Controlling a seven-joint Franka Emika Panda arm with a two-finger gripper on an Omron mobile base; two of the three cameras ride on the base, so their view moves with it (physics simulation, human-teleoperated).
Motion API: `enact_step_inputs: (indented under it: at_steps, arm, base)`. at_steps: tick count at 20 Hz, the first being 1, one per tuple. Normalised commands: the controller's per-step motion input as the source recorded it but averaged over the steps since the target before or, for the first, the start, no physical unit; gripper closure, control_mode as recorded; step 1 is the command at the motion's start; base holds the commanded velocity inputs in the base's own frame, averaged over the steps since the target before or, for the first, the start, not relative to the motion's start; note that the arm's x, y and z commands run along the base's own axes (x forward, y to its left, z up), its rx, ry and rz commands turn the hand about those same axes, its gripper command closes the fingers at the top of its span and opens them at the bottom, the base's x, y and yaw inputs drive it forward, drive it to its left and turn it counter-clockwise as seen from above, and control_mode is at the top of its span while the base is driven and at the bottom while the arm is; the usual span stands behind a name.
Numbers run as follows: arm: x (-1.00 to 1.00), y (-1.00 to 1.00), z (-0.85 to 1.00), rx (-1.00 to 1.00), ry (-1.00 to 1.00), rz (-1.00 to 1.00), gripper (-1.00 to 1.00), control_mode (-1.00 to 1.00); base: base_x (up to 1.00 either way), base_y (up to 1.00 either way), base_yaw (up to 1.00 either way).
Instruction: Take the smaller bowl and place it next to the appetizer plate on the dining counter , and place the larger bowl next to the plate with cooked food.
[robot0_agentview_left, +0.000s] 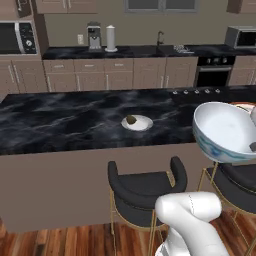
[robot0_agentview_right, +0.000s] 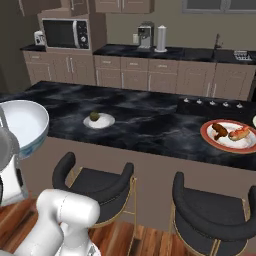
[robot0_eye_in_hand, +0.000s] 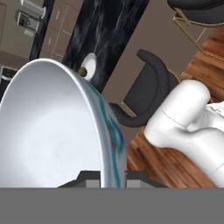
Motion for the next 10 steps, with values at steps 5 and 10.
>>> enact_step_inputs:
  at_steps: [5,10]
  arm:
    - [0.00,0.00,0.00,0.00,0.00,0.00,1.00,1.00]
    - [0.00,0.00,0.00,0.00,0.00,0.00,1.00,1.00]
  base:
    - [1.00,-0.56,0.41]
    - [1.00,-0.62,0.42]
